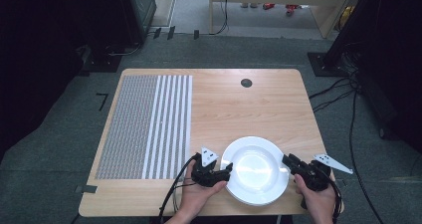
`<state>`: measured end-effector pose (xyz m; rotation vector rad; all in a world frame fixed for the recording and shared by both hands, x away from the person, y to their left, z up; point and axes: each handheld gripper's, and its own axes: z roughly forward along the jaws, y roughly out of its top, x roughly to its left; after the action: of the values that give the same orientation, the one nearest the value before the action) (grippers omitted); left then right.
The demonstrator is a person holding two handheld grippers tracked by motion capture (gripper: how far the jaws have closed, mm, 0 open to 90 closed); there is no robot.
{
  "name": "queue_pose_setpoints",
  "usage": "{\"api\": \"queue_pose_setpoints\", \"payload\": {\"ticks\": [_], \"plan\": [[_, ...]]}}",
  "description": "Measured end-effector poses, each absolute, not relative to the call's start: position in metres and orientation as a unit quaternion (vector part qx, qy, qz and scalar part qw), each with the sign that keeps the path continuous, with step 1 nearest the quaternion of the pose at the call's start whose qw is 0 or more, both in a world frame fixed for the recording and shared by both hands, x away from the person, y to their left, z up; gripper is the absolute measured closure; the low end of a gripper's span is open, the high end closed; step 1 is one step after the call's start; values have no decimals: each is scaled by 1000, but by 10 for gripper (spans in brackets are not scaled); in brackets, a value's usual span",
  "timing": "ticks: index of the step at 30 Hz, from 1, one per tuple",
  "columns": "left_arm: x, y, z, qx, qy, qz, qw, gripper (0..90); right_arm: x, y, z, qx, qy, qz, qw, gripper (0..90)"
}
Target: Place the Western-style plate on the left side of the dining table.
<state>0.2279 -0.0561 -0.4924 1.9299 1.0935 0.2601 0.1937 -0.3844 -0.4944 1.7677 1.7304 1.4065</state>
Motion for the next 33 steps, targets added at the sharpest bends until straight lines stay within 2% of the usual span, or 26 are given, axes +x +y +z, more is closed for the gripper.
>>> {"api": "queue_pose_setpoints", "payload": {"ticks": [2, 4, 7, 8, 17, 22, 26, 33], "plan": [[227, -57, -493, 778, 435, 98, 443, 446, 194, -385, -497, 619, 599, 492, 125, 721], [227, -57, -493, 777, 434, 93, 446, 484, 194, -385, -498, 622, 597, 491, 125, 735], [226, -57, -493, 776, 435, 92, 447, 508, 192, -387, -497, 629, 585, 497, 123, 796], [226, -57, -493, 776, 435, 92, 447, 511, 191, -389, -496, 635, 579, 501, 106, 802], [225, -53, -493, 773, 439, 74, 453, 516, 186, -391, -497, 651, 558, 508, 83, 818], [222, -50, -494, 775, 439, 58, 451, 464, 184, -392, -497, 662, 544, 511, 69, 811], [219, -52, -495, 775, 440, 61, 449, 442, 183, -392, -497, 663, 541, 512, 68, 804], [217, -53, -495, 770, 446, 68, 451, 455, 183, -391, -498, 664, 535, 518, 65, 807]]}}
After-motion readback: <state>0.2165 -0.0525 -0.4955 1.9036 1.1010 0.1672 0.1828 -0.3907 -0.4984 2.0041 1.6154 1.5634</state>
